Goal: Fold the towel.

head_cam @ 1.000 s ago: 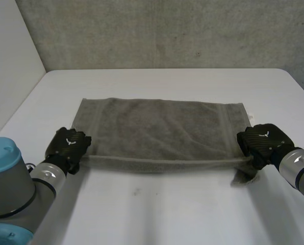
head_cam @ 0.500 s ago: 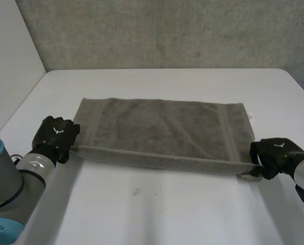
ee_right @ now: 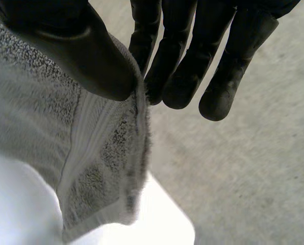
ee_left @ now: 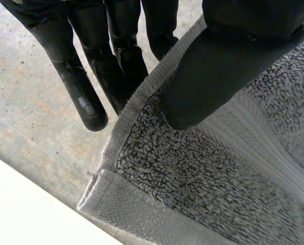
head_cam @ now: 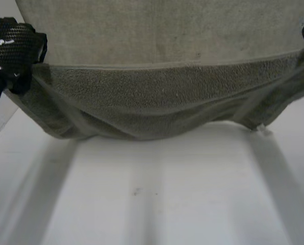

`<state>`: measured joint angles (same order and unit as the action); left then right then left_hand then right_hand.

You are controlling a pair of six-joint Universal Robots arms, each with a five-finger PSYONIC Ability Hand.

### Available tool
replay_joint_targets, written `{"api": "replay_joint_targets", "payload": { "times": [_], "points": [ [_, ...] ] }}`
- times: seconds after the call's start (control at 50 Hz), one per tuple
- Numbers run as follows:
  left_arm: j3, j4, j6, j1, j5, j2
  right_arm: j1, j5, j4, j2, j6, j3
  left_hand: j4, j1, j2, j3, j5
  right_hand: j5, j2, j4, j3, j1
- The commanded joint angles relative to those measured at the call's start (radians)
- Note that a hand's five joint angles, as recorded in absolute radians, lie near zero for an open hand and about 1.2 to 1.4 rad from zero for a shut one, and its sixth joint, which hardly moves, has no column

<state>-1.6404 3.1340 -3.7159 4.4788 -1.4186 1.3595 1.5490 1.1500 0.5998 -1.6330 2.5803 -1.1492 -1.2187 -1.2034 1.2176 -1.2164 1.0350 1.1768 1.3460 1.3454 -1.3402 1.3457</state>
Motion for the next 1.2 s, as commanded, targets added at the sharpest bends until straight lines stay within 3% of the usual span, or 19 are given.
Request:
{"api": "replay_joint_targets", "payload": {
  "times": [0.02, 0.22, 0.28, 0.32, 0.38, 0.42, 0.5, 0.54, 0.58, 0.7, 0.82, 0.9, 1.06, 1.2],
  "points": [
    [0.099, -0.072, -0.015, 0.005, 0.024, 0.171, 0.005, 0.019, 0.189, 0.191, -0.195, 0.098, -0.178, -0.193, 0.179, -0.18, 0.187, 0.045, 0.05, 0.051, -0.056, 0.051],
    [0.258, -0.075, -0.124, -0.016, 0.012, 0.53, 0.059, 0.024, 0.141, 0.433, -0.198, 0.141, -0.178, -0.193, 0.179, -0.18, 0.187, 0.045, 0.05, 0.051, -0.056, 0.051],
    [0.37, -0.074, -0.137, -0.02, 0.009, 0.656, 0.114, 0.059, 0.069, 0.527, -0.192, 0.21, -0.178, -0.193, 0.179, -0.18, 0.187, 0.045, 0.05, 0.051, -0.056, 0.051],
    [0.527, -0.072, -0.139, -0.039, 0.001, 0.768, 0.17, 0.129, -0.033, 0.608, -0.175, 0.319, -0.178, -0.193, 0.179, -0.18, 0.187, 0.045, 0.05, 0.051, -0.056, 0.051],
    [0.619, -0.068, -0.139, -0.055, -0.014, 0.811, 0.189, 0.171, -0.104, 0.639, -0.155, 0.384, -0.178, -0.193, 0.179, -0.18, 0.187, 0.045, 0.05, 0.051, -0.056, 0.051],
    [0.822, -0.057, -0.125, -0.064, -0.061, 0.875, 0.209, 0.236, -0.269, 0.682, -0.099, 0.52, -0.178, -0.193, 0.179, -0.18, 0.187, 0.045, 0.05, 0.051, -0.056, 0.051],
    [1.01, 0.001, -0.095, -0.067, -0.115, 0.902, 0.21, 0.26, -0.459, 0.69, -0.034, 0.629, -0.178, -0.193, 0.179, -0.18, 0.187, 0.045, 0.05, 0.051, -0.056, 0.051],
    [1.111, 0.101, -0.011, -0.067, -0.155, 0.889, 0.21, 0.275, -0.643, 0.673, 0.023, 0.701, -0.178, -0.193, 0.179, -0.18, 0.187, 0.045, 0.05, 0.051, -0.056, 0.051],
    [1.135, 0.145, 0.037, -0.066, -0.164, 0.871, 0.21, 0.274, -0.71, 0.661, 0.05, 0.727, -0.178, -0.193, 0.179, -0.18, 0.187, 0.045, 0.05, 0.051, -0.056, 0.051],
    [1.122, 0.202, 0.192, -0.052, -0.161, 0.79, 0.21, 0.263, -0.707, 0.63, 0.089, 0.747, -0.178, -0.193, 0.179, -0.18, 0.187, 0.045, 0.05, 0.051, -0.056, 0.051],
    [1.042, 0.139, 0.206, -0.046, -0.154, 0.785, 0.214, 0.229, -0.537, 0.642, 0.089, 0.704, -0.178, -0.193, 0.179, -0.18, 0.187, 0.045, 0.05, 0.051, -0.056, 0.051],
    [0.882, 0.115, 0.206, -0.043, -0.119, 0.787, 0.217, 0.171, -0.428, 0.662, 0.072, 0.567, -0.178, -0.193, 0.179, -0.18, 0.187, 0.045, 0.05, 0.051, -0.056, 0.051],
    [0.556, 0.207, 0.189, -0.024, -0.019, 0.831, 0.215, 0.146, -0.484, 0.708, -0.054, 0.242, -0.178, -0.193, 0.179, -0.18, 0.187, 0.045, 0.05, 0.051, -0.056, 0.051],
    [0.41, 0.297, 0.108, -0.024, -0.011, 0.948, 0.217, 0.143, -0.601, 0.806, -0.132, 0.077, -0.178, -0.193, 0.179, -0.18, 0.187, 0.045, 0.05, 0.051, -0.056, 0.051]
  ]
}}
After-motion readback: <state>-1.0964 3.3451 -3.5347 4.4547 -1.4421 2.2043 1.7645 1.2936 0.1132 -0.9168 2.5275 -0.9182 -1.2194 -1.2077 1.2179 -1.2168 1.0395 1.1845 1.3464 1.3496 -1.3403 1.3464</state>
